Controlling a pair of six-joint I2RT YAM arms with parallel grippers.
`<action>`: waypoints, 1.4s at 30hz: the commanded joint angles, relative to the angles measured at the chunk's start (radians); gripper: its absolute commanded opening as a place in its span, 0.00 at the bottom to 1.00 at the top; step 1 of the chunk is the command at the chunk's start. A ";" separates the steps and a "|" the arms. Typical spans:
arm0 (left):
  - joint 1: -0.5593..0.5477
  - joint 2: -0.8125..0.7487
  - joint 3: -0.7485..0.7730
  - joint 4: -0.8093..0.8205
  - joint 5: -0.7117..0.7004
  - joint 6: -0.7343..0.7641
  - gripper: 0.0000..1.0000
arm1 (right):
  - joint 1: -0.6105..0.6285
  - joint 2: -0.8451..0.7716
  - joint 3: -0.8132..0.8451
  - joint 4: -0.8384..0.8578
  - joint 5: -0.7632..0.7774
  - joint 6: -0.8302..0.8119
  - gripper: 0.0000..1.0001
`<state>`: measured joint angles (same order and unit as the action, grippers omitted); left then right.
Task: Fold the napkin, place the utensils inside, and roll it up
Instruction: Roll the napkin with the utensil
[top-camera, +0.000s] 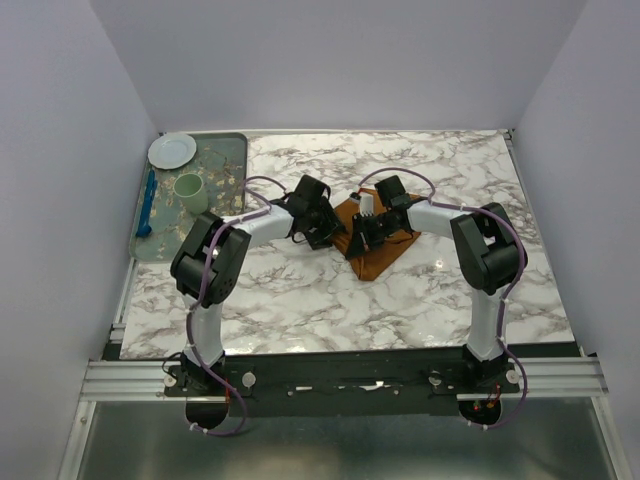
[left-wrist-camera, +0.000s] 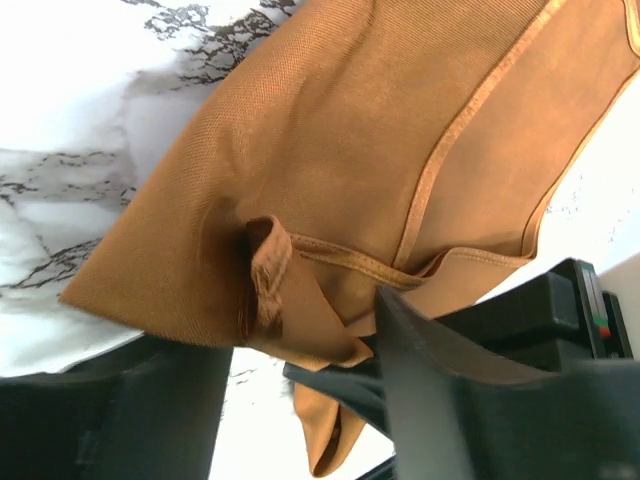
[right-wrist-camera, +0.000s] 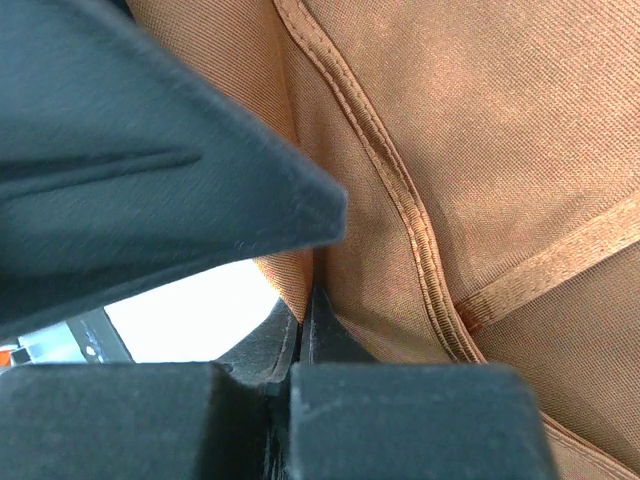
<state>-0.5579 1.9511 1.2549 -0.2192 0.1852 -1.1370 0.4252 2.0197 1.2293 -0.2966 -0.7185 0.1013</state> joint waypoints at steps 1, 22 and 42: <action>-0.002 0.046 0.040 -0.006 -0.020 -0.037 0.52 | -0.008 0.008 -0.050 0.017 0.102 -0.003 0.05; -0.007 0.080 0.138 -0.250 -0.044 -0.003 0.00 | 0.089 -0.206 -0.178 0.071 0.396 -0.032 0.51; 0.019 0.045 0.110 -0.258 0.049 0.016 0.00 | 0.343 -0.130 -0.149 0.067 0.967 -0.069 0.36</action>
<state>-0.5510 2.0235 1.3796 -0.4519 0.1921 -1.1450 0.7689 1.8130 1.0607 -0.1745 0.1272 0.0334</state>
